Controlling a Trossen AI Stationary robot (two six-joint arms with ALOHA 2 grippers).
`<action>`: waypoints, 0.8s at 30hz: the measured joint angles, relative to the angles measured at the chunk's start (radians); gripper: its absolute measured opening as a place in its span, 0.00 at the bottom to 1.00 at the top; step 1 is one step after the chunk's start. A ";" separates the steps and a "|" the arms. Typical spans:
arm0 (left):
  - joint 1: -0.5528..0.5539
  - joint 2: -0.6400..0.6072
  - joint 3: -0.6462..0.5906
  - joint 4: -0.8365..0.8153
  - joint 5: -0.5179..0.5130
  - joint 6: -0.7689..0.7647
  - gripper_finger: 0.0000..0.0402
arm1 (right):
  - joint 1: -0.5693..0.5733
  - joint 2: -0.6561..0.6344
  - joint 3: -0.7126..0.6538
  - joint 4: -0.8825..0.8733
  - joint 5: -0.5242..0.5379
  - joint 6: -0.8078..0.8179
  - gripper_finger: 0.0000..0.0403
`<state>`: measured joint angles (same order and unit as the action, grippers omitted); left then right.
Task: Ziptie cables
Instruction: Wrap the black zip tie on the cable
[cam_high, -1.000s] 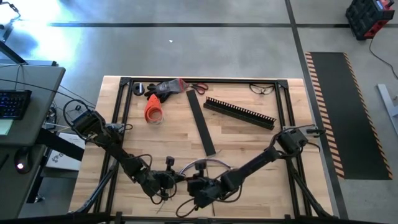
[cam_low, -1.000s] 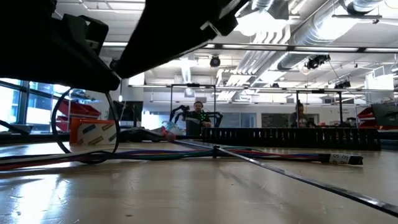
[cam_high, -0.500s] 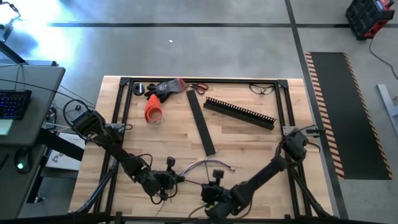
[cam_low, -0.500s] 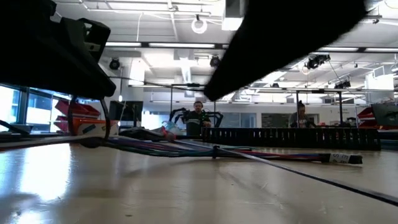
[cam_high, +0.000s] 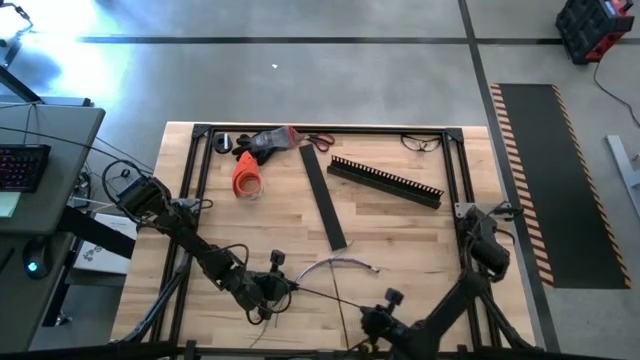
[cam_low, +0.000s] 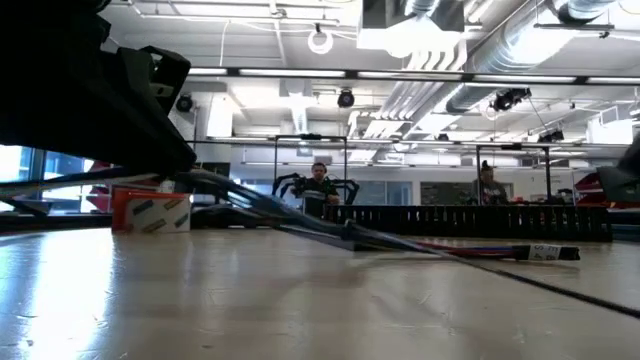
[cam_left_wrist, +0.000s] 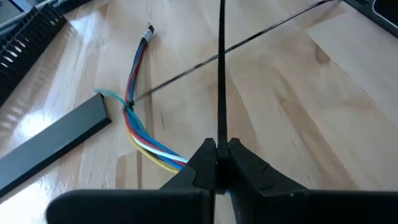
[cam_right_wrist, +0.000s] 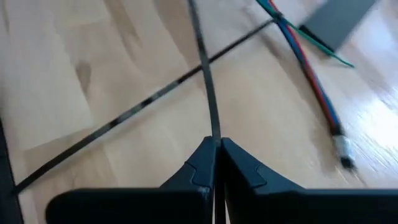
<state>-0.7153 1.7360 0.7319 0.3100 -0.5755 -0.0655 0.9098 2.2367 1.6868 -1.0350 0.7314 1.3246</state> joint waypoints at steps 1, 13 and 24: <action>0.003 0.001 0.000 -0.007 0.008 -0.008 0.01 | 0.014 -0.003 0.001 -0.025 0.007 0.047 0.00; 0.002 0.001 -0.048 0.022 0.010 -0.064 0.01 | 0.149 -0.100 0.001 -0.308 -0.128 0.406 0.00; 0.008 0.018 -0.051 0.031 0.048 -0.079 0.01 | 0.045 -0.131 -0.011 0.029 -0.038 -0.005 0.17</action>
<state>-0.7075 1.7542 0.6811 0.3408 -0.5278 -0.1444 0.9553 2.1056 1.6757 -1.0058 0.6931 1.3194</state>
